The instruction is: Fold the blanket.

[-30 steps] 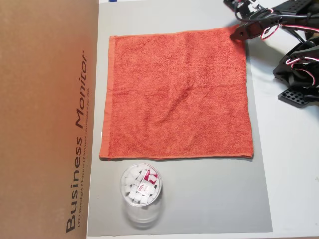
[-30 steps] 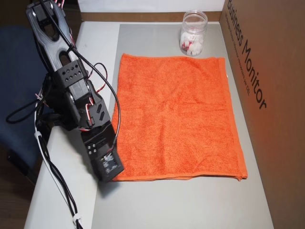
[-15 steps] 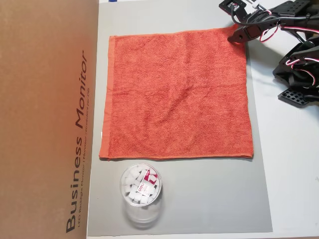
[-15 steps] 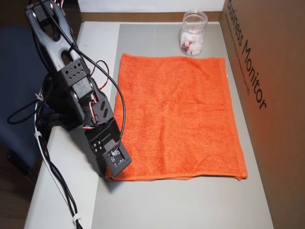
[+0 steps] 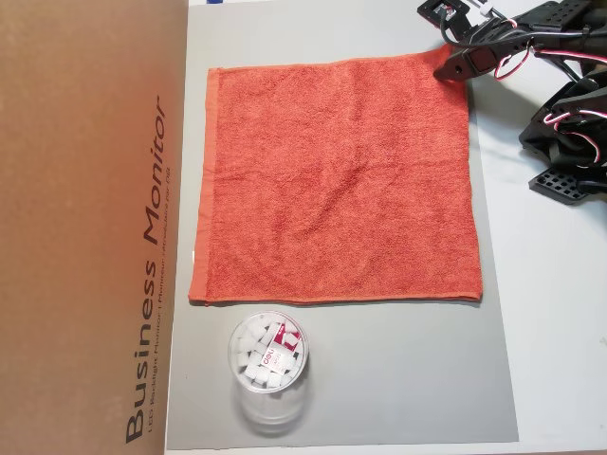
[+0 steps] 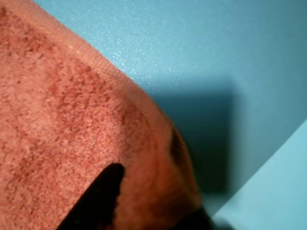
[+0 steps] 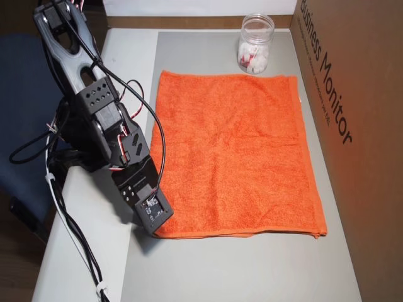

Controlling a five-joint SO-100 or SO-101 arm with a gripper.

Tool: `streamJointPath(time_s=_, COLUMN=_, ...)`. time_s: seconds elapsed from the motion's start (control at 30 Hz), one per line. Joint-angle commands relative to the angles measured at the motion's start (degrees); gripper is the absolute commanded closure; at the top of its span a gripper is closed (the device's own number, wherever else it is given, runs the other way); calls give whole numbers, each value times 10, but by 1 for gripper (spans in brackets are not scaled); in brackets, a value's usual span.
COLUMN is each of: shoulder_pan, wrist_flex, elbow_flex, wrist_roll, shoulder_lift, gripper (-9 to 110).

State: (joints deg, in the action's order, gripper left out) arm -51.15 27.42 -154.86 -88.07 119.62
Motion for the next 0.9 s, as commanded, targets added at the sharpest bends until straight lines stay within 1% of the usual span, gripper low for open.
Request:
streamJointPath(time_s=0.0, shoulder_pan=-18, wrist_flex=-4, elbow_flex=14, wrist_roll=8, shoulder_lift=11, gripper=102)
streamJointPath(time_s=0.2, shoulder_pan=-49, wrist_flex=4, elbow_flex=14, wrist_roll=8, shoulder_lift=30, gripper=102)
streamJointPath(time_s=0.37, shoulder_pan=-49, wrist_flex=8, elbow_flex=4, wrist_roll=7, shoulder_lift=99, gripper=102)
streamJointPath(time_s=0.57, shoulder_pan=-52, wrist_flex=62, elbow_flex=18, wrist_roll=-1, shoulder_lift=149, gripper=102)
streamJointPath(time_s=0.87, shoulder_pan=-52, wrist_flex=62, elbow_flex=19, wrist_roll=-3, shoulder_lift=233, gripper=102)
